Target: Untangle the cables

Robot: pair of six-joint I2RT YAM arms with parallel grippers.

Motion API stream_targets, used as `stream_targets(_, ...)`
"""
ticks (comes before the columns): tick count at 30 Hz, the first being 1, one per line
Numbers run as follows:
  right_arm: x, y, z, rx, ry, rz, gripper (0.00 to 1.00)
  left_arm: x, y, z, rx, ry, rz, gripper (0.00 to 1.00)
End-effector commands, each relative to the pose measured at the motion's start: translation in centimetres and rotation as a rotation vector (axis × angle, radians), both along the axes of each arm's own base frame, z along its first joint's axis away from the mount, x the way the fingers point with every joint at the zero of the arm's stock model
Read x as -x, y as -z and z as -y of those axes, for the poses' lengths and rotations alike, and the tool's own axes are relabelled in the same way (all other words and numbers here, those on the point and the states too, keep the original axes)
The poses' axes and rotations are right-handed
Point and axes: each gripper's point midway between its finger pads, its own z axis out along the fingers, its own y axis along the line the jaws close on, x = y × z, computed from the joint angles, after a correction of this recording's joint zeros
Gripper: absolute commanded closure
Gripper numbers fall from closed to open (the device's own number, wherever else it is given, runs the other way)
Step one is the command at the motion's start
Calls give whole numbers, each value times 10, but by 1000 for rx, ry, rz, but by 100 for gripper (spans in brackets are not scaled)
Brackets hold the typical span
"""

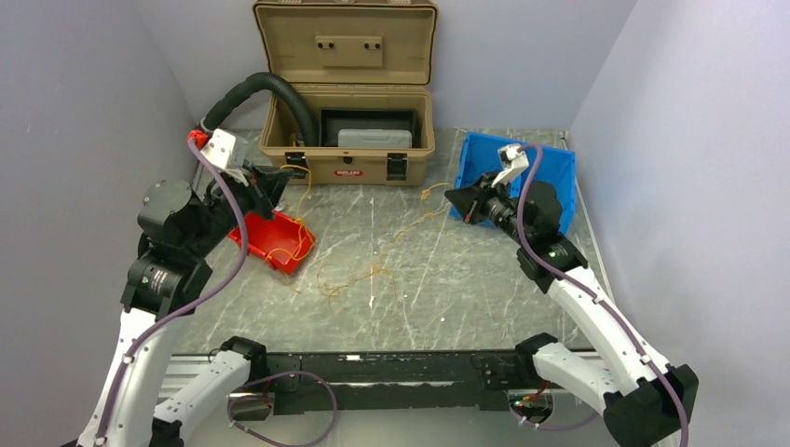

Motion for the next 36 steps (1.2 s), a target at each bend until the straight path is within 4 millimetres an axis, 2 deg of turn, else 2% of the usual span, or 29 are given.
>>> stream_targets(1, -16, -38, 9, -19, 88, 88, 100, 28, -48, 31, 92, 217, 89, 100)
stream_targets(4, -21, -43, 31, 14, 211, 67, 100, 40, -70, 49, 146, 327, 121, 100)
stream_targets(6, -22, -55, 46, 29, 289, 81, 100, 42, -80, 62, 178, 388, 122, 100)
stream_targets(8, -19, -69, 57, 55, 330, 114, 100, 40, -84, 78, 192, 426, 121, 100)
stream_targets(10, -14, -83, 60, 87, 317, 149, 100, 31, -81, 94, 186, 445, 112, 100)
stream_targets(14, -3, -103, 63, 118, 301, 171, 100, -7, -53, 122, 167, 425, -12, 100)
stream_targets(18, 4, -105, 61, 125, 270, 173, 100, -47, -8, 139, 109, 369, -193, 100)
stream_targets(19, 6, -104, 59, 124, 256, 171, 100, -56, 4, 140, 89, 343, -237, 92)
stream_targets(20, 7, -103, 54, 123, 228, 170, 100, -64, 17, 138, 62, 304, -285, 73)
stream_targets(21, 9, -101, 50, 120, 204, 163, 100, -70, 28, 133, 29, 258, -330, 48)
stream_targets(22, 9, -100, 46, 117, 180, 156, 100, -77, 37, 125, -5, 194, -367, 30)
stream_targets(24, 12, -97, 35, 99, 122, 142, 100, -83, 50, 104, -64, 69, -413, 6)
stream_targets(25, 12, -95, 29, 88, 95, 134, 100, -83, 49, 95, -76, 31, -404, 1)
stream_targets(31, 15, -90, -13, 16, -52, 119, 100, -68, 41, 29, -71, -148, -369, 0)
stream_targets(36, 17, -90, -69, 13, -162, 126, 100, -54, 48, -42, -75, -374, -396, 1)
